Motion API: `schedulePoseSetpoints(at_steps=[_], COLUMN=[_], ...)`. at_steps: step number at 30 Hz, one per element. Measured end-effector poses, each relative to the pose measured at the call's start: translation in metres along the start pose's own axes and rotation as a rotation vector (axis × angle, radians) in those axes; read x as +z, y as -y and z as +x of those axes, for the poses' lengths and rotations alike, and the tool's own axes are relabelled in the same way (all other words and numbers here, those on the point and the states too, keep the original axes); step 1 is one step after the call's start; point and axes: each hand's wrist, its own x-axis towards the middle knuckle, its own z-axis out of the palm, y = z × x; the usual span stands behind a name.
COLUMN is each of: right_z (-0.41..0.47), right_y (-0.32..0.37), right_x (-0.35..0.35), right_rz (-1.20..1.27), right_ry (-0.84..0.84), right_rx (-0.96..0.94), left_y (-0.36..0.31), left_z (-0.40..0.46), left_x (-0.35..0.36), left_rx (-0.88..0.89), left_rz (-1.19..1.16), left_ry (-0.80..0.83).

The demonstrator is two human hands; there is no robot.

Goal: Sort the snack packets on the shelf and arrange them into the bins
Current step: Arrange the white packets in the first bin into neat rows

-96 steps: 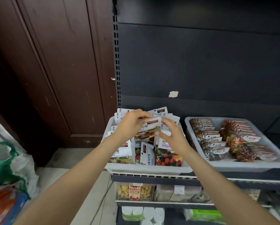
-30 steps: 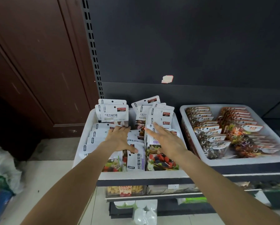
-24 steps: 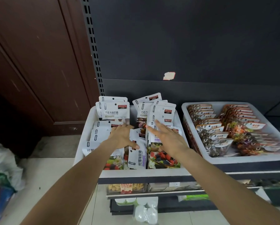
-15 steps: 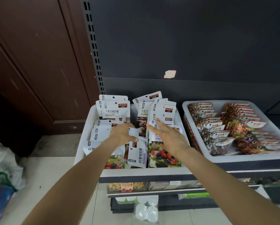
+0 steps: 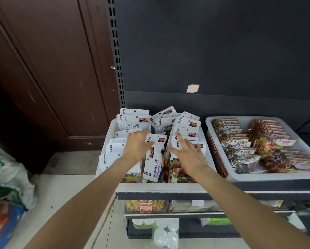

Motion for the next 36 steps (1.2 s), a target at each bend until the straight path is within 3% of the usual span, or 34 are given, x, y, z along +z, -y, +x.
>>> schedulePoseSetpoints(at_steps=[3, 10, 14, 17, 21, 33, 36], right_z=[-0.001, -0.001, -0.002, -0.01, -0.015, -0.005, -0.008], right_y=[0.003, 0.008, 0.008, 0.006, 0.024, 0.043, 0.029], right_x=[-0.002, -0.002, -0.008, -0.018, -0.032, -0.038, -0.044], right_rz=[0.02, 0.122, 0.695, 0.9, 0.964, 0.707, 1.068], right_ry=[0.009, 0.027, -0.07, -0.195, -0.204, -0.229, -0.377], right_rx=[0.005, 0.016, 0.052, 0.035, -0.06, -0.151, -0.013], left_y=[0.001, -0.01, -0.01, -0.012, -0.012, -0.002, 0.0], left_z=[-0.007, -0.032, -0.037, -0.043, -0.045, -0.044, -0.045], left_x=[-0.01, -0.026, -0.041, -0.043, -0.05, -0.055, -0.057], left_rx=[-0.039, -0.065, -0.08, -0.064, -0.075, -0.116, -0.153], left_rz=[-0.19, -0.249, -0.311, -0.345, -0.412, -0.52, -0.52], left_ry=[-0.069, -0.271, -0.247, -0.177, -0.097, 0.048, -0.047])
